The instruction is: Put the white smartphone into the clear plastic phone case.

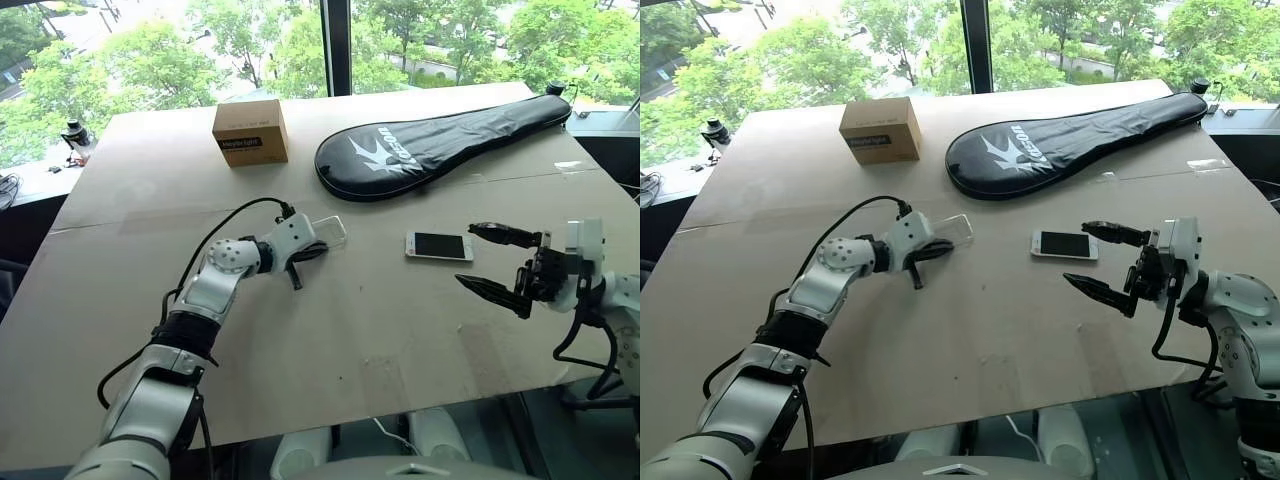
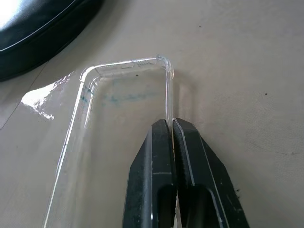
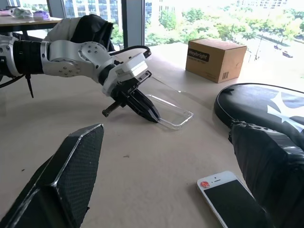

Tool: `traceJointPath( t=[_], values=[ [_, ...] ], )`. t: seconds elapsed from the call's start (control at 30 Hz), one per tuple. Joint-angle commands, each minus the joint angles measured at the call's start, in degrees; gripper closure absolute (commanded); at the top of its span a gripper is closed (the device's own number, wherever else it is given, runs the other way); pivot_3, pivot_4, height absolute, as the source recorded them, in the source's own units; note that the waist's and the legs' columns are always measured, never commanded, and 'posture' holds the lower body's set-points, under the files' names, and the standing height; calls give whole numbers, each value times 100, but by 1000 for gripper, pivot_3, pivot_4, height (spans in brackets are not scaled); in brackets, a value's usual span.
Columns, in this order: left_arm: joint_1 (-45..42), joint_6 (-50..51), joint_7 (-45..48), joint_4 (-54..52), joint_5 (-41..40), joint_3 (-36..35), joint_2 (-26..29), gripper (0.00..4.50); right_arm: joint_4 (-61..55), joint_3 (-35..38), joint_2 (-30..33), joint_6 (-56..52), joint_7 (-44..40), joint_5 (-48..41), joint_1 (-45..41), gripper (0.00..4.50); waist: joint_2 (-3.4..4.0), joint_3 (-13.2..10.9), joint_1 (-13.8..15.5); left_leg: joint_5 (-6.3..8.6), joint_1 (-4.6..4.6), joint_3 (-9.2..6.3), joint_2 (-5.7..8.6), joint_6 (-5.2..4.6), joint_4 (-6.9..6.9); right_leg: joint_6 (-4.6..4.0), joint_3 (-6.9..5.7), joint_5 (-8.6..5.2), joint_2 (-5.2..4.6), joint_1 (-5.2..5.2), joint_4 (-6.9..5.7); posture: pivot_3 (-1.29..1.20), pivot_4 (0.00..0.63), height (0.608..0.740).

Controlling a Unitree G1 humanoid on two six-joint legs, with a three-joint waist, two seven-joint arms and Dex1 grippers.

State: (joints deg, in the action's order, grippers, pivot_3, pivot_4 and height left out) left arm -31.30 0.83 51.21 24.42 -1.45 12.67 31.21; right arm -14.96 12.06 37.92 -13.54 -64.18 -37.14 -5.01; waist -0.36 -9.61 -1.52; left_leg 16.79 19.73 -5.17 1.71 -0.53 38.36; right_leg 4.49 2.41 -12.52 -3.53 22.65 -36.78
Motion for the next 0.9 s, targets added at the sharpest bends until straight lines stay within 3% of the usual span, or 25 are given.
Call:
traceJointPath(
  t=[0.03,0.2,0.33,0.57,0.7,0.73,0.9],
  values=[
    [334,423,204,-131,-194,-150,45,4447,-160,166,61,33,-36,-142,7,0,0,0,-47,0,1,-3,-1,0,0,0,1,0,0,2,0,0,150,740],
    [704,1620,945,-1955,-1201,-170,32,4447,-126,248,251,-126,-191,-272,83,0,-2,-4,-59,2,20,-19,0,2,-7,-17,7,10,-13,19,6,0,150,740],
    [927,2530,1323,-3087,-1357,337,209,4447,-9,277,619,-187,-542,-231,287,0,-5,-6,1,3,131,-28,14,2,-1,-9,4,7,-30,112,13,0,150,740],
    [946,2809,1201,-3425,-1366,670,-96,4447,260,252,963,59,-889,40,460,0,-10,-12,87,4,146,-30,18,0,-5,-10,-8,6,-32,119,29,0,150,740],
    [965,2597,1107,-3360,-1302,633,-168,3197,458,203,917,148,-832,156,291,0,-12,-13,67,4,125,-21,17,0,-5,-9,-6,5,-30,102,29,0,150,740],
    [979,2537,1101,-3349,-1287,633,-156,2541,539,191,891,220,-756,245,229,0,-11,-14,66,4,125,-16,17,0,-5,-9,-5,5,-29,102,29,0,150,740],
    [1072,2353,1130,-3489,-1327,494,2,85,990,-109,799,105,10,928,-305,0,-11,-14,74,3,124,-6,17,1,-5,-10,-3,5,-30,103,28,0,150,740]
  ],
)
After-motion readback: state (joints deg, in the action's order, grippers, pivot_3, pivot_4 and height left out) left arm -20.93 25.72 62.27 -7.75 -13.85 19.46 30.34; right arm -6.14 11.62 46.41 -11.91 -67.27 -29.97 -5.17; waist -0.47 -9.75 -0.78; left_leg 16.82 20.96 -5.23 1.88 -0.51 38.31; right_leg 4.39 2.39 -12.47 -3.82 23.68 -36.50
